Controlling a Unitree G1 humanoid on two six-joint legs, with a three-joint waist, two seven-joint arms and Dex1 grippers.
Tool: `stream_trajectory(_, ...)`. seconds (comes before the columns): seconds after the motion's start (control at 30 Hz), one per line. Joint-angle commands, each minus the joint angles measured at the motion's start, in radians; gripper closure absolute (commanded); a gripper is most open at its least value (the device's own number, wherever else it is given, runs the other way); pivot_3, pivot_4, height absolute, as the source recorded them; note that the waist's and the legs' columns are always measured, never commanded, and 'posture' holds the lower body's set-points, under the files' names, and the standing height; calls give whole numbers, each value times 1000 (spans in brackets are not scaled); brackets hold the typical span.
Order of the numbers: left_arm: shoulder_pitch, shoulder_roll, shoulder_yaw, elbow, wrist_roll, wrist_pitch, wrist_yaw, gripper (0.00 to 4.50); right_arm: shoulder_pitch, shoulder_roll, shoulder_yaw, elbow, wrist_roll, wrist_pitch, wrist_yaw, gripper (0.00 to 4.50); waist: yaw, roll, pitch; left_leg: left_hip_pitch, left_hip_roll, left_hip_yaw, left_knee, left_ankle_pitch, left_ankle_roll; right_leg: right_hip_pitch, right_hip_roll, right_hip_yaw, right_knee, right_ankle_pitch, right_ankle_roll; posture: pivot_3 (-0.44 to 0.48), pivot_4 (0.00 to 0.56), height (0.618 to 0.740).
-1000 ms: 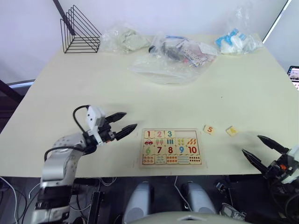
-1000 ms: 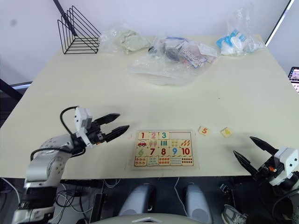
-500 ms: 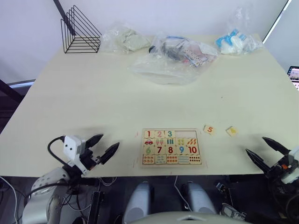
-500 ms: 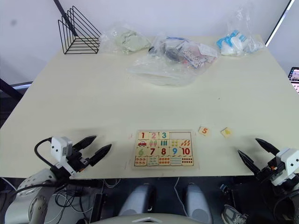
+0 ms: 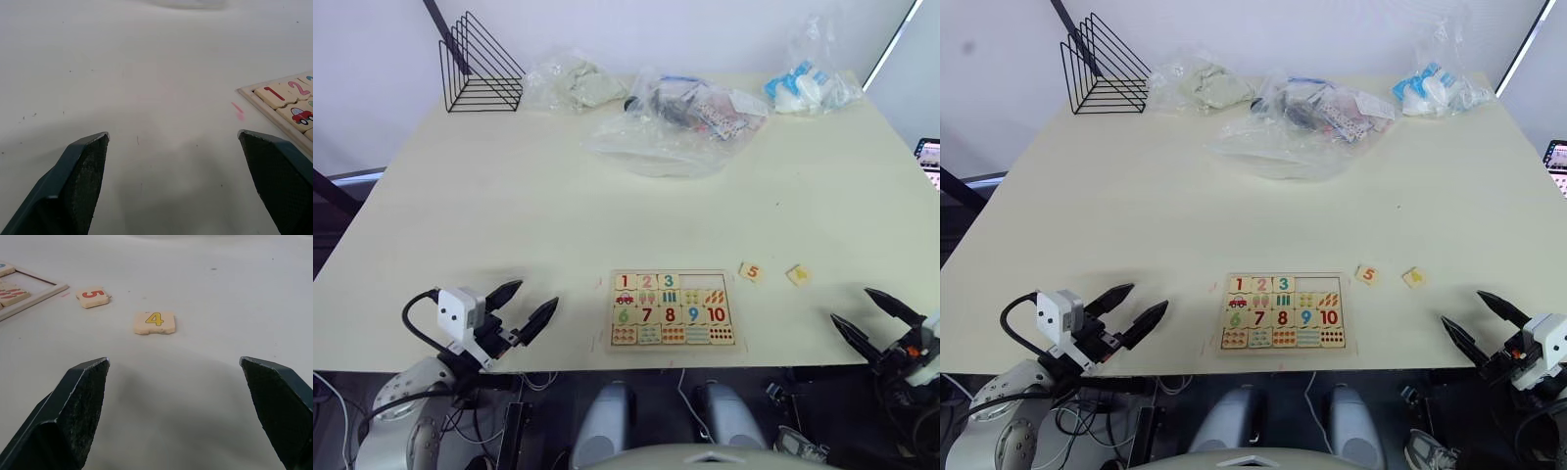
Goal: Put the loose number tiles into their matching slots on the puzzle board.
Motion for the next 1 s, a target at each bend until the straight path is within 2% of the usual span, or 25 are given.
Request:
stream_trajectory(0.03, -6, 13, 4, -16, -9, -21, -5, 43, 2, -5, -22, -6, 7, -20, 2, 0, -1, 0, 0, 0, 0, 0, 0, 0, 0, 0, 0, 0, 0, 0, 0, 0, 150, 740)
stream_trajectory(1.0, -12, 26, -24, -14, 2, -30, -18, 43, -22, -3, 0, -23, -4, -16, -7, 0, -1, 0, 0, 0, 0, 0, 0, 0, 0, 0, 0, 0, 0, 0, 0, 0, 150, 740)
